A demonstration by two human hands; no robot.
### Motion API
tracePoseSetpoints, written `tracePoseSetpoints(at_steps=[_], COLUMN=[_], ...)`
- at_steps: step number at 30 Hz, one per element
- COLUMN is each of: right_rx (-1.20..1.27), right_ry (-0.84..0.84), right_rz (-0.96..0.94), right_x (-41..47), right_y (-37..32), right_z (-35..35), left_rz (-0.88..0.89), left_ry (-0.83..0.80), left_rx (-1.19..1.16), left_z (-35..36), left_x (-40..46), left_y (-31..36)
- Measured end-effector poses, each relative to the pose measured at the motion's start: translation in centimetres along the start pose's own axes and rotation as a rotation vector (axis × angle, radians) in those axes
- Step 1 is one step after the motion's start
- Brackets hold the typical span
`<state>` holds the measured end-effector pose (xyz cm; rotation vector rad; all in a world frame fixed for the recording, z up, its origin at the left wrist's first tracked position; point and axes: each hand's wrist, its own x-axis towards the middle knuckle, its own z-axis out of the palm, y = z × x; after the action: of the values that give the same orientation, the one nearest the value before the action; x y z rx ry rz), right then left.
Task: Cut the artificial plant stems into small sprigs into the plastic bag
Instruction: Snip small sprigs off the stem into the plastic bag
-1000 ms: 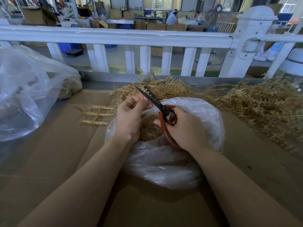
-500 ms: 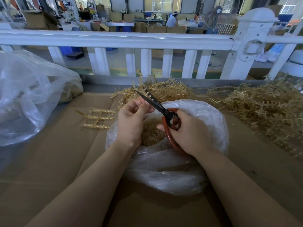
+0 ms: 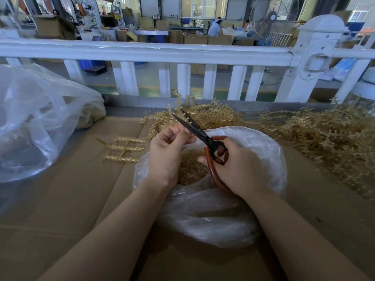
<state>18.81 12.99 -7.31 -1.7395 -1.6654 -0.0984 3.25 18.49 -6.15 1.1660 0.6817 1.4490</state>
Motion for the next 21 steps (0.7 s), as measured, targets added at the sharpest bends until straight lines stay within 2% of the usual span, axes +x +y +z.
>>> tracePoseSetpoints(at_steps=[10, 21], right_rx=[0.022, 0.099], right_ry=[0.029, 0.023], right_rz=[-0.004, -0.010], right_x=[-0.02, -0.04], right_y=[-0.17, 0.05], right_z=[-0.17, -0.05], left_rz=[0.007, 0.001], left_ry=[-0.065, -0.055], left_rx=[0.016, 0.004], left_z=[0.35, 0.29], left_x=[-0.26, -0.09], left_y=[0.36, -0.02])
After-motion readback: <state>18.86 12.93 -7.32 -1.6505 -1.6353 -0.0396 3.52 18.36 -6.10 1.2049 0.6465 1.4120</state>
